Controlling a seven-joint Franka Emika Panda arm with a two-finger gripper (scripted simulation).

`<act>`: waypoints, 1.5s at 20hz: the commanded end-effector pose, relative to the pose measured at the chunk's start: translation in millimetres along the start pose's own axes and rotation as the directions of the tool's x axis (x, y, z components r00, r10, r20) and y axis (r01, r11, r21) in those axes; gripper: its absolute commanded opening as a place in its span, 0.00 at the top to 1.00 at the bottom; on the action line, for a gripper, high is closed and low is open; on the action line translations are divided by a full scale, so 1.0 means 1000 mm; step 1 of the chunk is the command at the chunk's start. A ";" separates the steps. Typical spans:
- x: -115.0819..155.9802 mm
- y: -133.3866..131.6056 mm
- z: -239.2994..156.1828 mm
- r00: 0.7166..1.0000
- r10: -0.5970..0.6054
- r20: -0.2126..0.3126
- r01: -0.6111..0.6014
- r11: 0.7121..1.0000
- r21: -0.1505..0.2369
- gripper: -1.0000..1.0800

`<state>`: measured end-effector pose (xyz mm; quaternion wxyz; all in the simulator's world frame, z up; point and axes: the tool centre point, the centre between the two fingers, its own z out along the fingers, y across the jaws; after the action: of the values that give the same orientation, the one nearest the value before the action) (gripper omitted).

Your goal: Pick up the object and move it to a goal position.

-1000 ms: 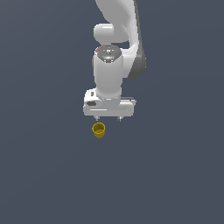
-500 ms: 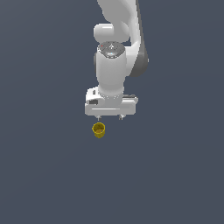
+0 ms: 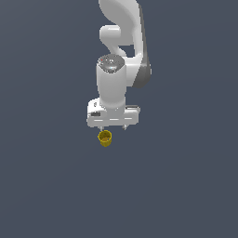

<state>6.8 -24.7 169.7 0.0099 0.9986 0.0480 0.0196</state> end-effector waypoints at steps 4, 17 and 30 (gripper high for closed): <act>-0.010 0.019 0.030 0.998 -0.064 0.016 0.064 0.998 0.009 0.04; -0.027 0.044 0.072 0.987 -0.157 0.034 0.156 0.987 0.027 0.04; -0.030 0.043 0.108 0.987 -0.158 0.034 0.157 0.987 0.027 0.04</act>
<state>-13.8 -72.3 70.2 0.0001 0.9920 0.1265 0.0002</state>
